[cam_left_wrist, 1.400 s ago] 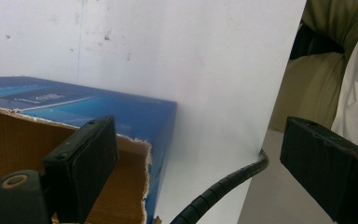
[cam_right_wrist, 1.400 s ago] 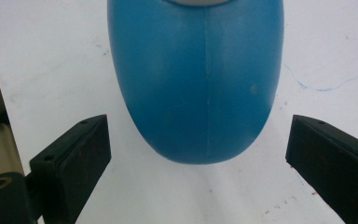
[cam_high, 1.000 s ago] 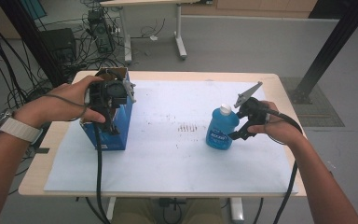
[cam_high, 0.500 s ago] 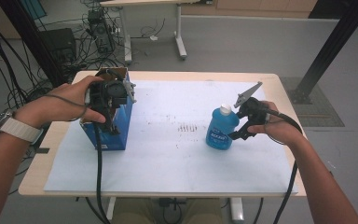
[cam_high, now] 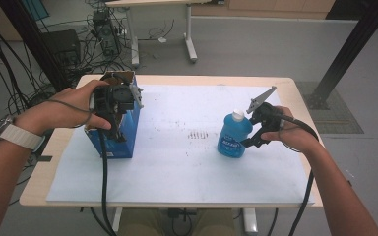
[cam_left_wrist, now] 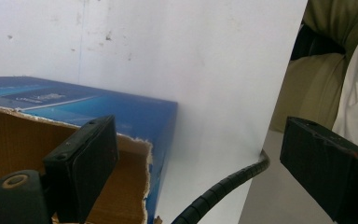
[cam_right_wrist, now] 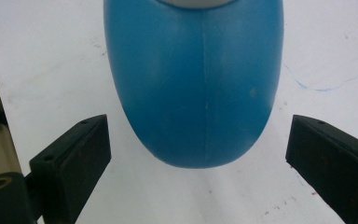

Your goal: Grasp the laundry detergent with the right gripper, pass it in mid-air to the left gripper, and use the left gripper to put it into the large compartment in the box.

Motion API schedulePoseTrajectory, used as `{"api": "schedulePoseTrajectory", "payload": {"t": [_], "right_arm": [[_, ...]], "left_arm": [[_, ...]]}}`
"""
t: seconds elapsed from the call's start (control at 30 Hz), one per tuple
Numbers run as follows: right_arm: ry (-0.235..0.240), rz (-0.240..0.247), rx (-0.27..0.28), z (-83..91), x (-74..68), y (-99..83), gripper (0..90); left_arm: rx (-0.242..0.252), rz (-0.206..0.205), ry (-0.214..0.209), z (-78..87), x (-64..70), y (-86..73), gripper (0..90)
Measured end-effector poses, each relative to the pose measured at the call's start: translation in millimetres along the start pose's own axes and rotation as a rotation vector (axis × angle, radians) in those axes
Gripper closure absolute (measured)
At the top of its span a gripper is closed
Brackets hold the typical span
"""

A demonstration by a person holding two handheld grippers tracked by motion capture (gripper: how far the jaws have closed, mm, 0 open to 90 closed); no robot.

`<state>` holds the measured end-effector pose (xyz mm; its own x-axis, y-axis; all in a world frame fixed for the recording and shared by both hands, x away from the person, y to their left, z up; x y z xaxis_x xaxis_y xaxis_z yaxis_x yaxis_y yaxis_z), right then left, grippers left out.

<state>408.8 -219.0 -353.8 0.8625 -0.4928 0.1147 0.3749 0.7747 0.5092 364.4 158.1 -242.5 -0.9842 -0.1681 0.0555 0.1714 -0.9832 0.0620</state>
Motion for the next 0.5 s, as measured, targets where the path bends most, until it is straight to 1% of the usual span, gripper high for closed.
{"api": "schedulePoseTrajectory", "payload": {"t": [0.13,0.2,0.27,0.5], "right_arm": [[-0.001,0.000,0.000,-0.1,0.2,0.1,6.5],[0.000,-0.001,0.000,0.0,0.2,0.1,6.5],[-0.001,-0.001,0.001,0.1,0.0,0.1,6.5],[-0.002,-0.001,0.000,0.0,0.1,0.1,6.5]], "left_arm": [[-0.001,-0.001,0.000,0.1,-0.2,-0.1,11.7],[0.005,0.006,0.000,-0.3,0.0,-0.1,11.7],[-0.001,-0.001,0.000,0.0,-0.4,-0.1,11.7],[0.000,0.000,0.001,-0.4,0.0,-0.2,11.8]]}}
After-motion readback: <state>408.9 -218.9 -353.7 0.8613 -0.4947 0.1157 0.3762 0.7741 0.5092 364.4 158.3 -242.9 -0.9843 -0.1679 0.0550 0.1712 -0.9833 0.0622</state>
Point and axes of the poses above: each handheld gripper's, and its own axes: z roughly backward along the jaws, y roughly out of its top, x roughly to its right, the point moved 4 cm from there along -z, roughly forward along the jaws, and after that the axes turned 8 degrees about -y, right-handed, at the moved point
